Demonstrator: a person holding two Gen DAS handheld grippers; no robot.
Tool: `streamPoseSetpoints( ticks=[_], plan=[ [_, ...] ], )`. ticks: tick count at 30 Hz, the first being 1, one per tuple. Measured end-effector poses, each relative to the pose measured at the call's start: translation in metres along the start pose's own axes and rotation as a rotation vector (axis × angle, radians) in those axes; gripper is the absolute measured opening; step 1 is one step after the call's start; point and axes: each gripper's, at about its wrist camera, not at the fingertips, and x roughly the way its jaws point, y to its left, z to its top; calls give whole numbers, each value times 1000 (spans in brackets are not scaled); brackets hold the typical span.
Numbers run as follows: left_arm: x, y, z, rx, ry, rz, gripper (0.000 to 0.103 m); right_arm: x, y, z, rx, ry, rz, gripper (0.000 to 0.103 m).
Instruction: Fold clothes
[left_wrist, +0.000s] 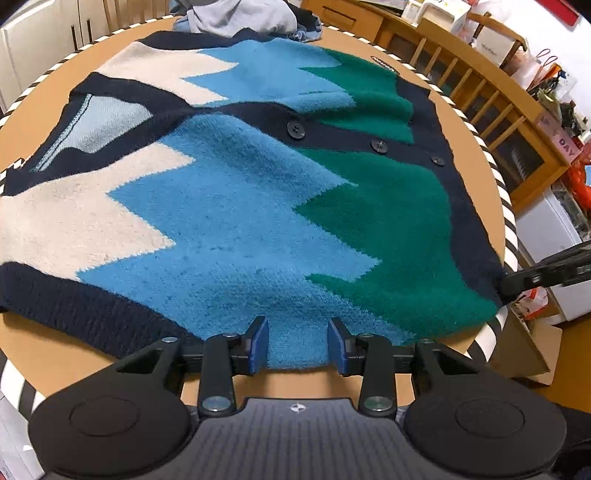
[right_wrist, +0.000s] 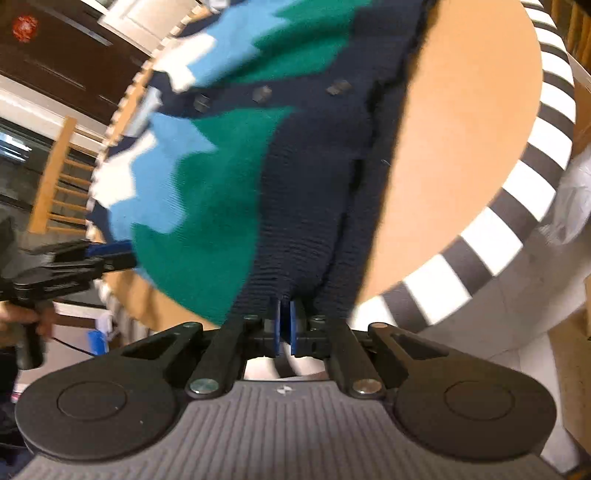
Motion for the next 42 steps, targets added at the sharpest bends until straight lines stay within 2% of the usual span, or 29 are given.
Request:
streamPoseSetpoints(
  ticks=[3,5,8,11,13,16,18,21,22,23,25,27,29,32,35,39,42],
  plan=[
    [-13,2,10,3,-26,-17,42,-44,16,1,-10,-108,74,4],
    [-21,0,17,5,-46,-47,48,-63,21,-8,-45,-119,63,4],
    [-12,-14,24,35,-39,-101,50,-49,7,-27,1,-12,5,4],
    [13,-28,23,76,1,-105,50,-22,-9,-38,63,67,-72,4],
    [32,-30,20,70,47,-84,49,-13,-13,-40,104,88,-73,5],
    [34,-42,18,171,17,-45,50,-15,-20,-33,127,103,-130,13],
    [35,-46,19,186,18,-60,50,-31,-14,-15,97,20,-148,14],
    [39,-54,21,192,10,-82,53,-52,-23,22,110,-199,-144,39],
    [39,-59,20,215,3,-75,54,-56,-26,36,115,-264,-145,39],
    [40,-64,20,232,-4,-64,54,-50,-31,51,125,-292,-149,35],
    [43,-72,17,243,-16,-60,60,-27,-45,79,176,-263,-132,31],
    [45,-76,14,233,-21,-68,60,-9,-55,91,211,-221,-130,30],
    [44,-77,13,219,-22,-74,60,9,-60,97,233,-175,-138,30],
    [43,-74,12,185,-23,-90,60,20,-62,99,268,-172,-92,33],
    [42,-72,13,172,-19,-100,58,19,-59,96,231,-174,-115,29],
    [41,-64,15,117,-13,-127,57,15,-59,103,226,-188,-147,31],
    [41,-62,17,100,-11,-137,57,22,-67,103,273,-185,-66,17]
  ],
)
